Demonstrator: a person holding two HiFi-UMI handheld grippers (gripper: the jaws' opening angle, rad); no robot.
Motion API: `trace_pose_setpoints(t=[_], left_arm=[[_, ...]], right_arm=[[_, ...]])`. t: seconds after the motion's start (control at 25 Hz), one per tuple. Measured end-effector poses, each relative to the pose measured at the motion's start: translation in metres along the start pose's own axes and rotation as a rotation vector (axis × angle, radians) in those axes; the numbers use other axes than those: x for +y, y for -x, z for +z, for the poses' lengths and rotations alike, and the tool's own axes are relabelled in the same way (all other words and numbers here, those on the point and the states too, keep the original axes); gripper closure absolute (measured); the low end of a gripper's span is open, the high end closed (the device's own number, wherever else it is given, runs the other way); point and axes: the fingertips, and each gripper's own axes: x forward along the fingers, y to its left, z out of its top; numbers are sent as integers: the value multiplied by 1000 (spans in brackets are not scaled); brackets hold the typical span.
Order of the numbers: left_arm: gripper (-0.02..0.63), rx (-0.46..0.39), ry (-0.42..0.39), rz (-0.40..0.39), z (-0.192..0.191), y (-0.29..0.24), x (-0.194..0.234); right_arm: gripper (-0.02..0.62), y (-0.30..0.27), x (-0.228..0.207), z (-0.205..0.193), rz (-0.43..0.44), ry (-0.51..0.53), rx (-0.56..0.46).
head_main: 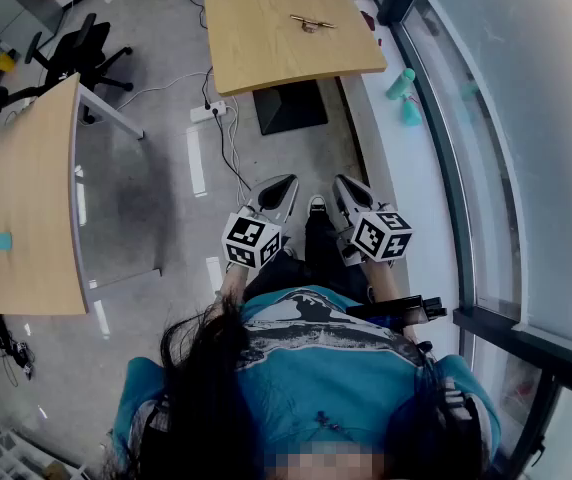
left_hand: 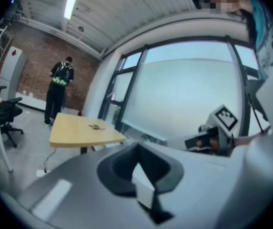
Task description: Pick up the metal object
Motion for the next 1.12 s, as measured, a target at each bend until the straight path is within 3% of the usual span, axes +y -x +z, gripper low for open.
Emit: trace_pose_setpoints(t=[0.12, 0.44, 0.68, 1.12], left_arm=[[603, 5, -8, 14, 4, -17, 8], [603, 14, -32, 41, 40, -123, 47], [603, 50, -95, 48, 59, -197, 58], [603, 97, -57, 160, 59, -229, 119]], right_arm=[[575, -11, -13, 10, 14, -9, -2], [575, -82, -82, 79, 68, -23, -5], [575, -129, -132, 124, 111, -25, 21], [575, -196, -163, 139, 159, -59, 106]])
